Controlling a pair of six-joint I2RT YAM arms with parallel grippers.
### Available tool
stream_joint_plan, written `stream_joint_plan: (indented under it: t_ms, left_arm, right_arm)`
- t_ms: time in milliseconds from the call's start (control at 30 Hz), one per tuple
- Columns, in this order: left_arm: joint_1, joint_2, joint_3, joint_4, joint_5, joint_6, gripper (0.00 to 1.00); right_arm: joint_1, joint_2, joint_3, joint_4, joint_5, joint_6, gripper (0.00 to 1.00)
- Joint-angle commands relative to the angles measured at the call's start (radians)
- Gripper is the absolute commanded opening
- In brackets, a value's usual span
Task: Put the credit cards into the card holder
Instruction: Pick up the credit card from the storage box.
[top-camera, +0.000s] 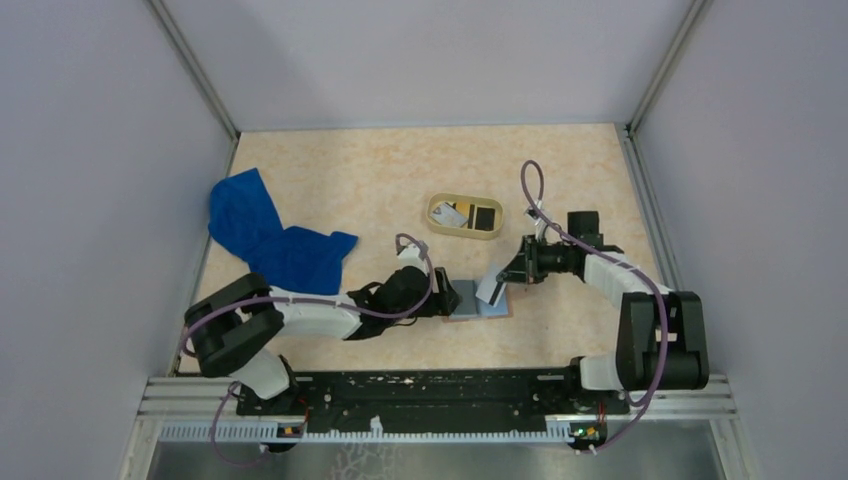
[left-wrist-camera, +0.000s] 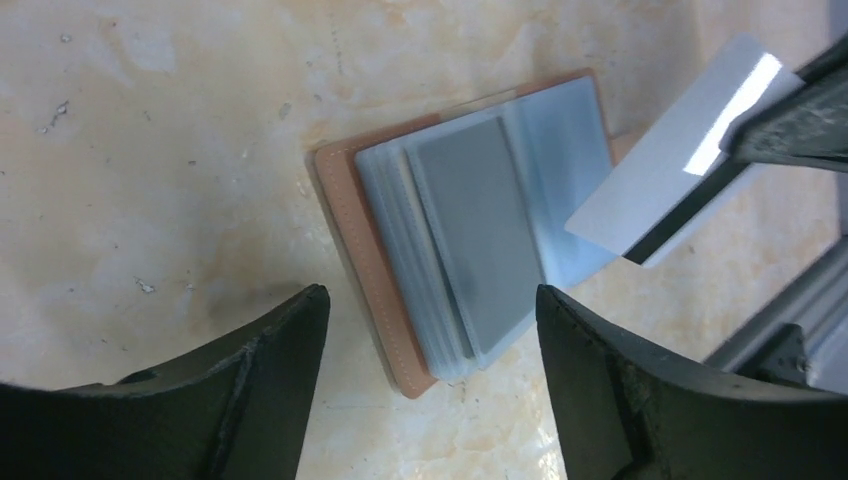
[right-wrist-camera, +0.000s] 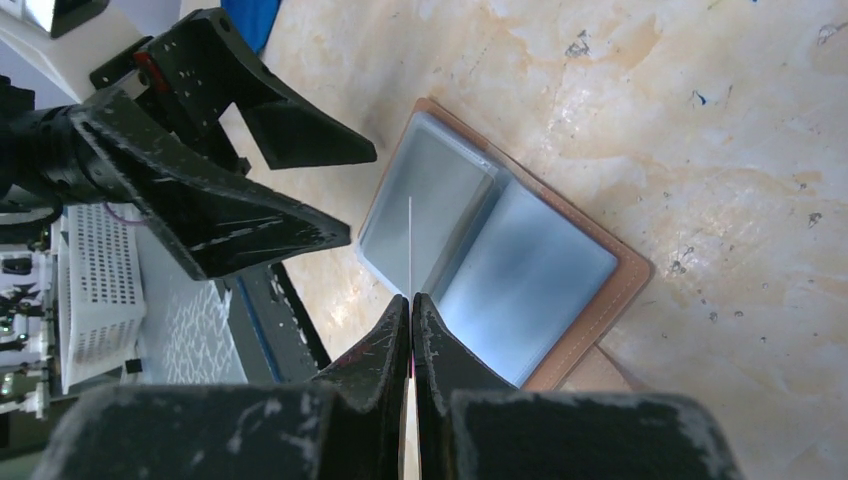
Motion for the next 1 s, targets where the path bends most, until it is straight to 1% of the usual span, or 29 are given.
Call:
stream_joint_plan:
  t_ms: [0, 100, 133, 167, 233, 400, 433, 600, 967]
  left_arm:
    - [-0.021, 0.091, 0.094, -0.166, -0.096, -0.050, 0.79]
    - [-0.023, 0.142, 0.127, -0.192, -0.073, -0.049, 0.75]
    - [-0.023, 0.155, 0.133, -0.195, -0.069, -0.048, 0.72]
    - [-0.022, 0.165, 0.138, -0.200, -0.071, -0.050, 0.66]
    - [-0.022, 0.185, 0.151, -0.237, -0.083, -0.064, 0.59]
    - [-0.022, 0.213, 0.190, -0.294, -0.099, -0.071, 0.48]
    - [-0.024, 0.222, 0.208, -0.316, -0.110, -0.083, 0.40]
    - [-0.022, 0.231, 0.225, -0.330, -0.128, -0.077, 0.35]
    - [-0.020, 0.244, 0.250, -0.351, -0.166, -0.079, 0.34]
  right_arm:
    - [-0.005, 0.032, 0.017, 0.034, -0.024, 0.011, 0.00]
    - [-0.005, 0.030, -0.010, 0.077, -0.017, 0.031, 0.00]
    - [-0.006, 0.030, -0.016, 0.088, -0.017, 0.053, 0.00]
    - [-0.005, 0.031, -0.023, 0.096, -0.015, 0.064, 0.00]
    - [-0.005, 0.038, -0.029, 0.107, -0.008, 0.076, 0.00]
    - [-0.038, 0.059, -0.040, 0.129, 0.027, 0.116, 0.00]
    - [-0.050, 0.045, -0.045, 0.129, 0.041, 0.128, 0.00]
    - [-0.088, -0.018, -0.095, 0.148, 0.058, 0.161, 0.00]
    - [-0.102, -0.095, -0.161, 0.169, 0.090, 0.225, 0.00]
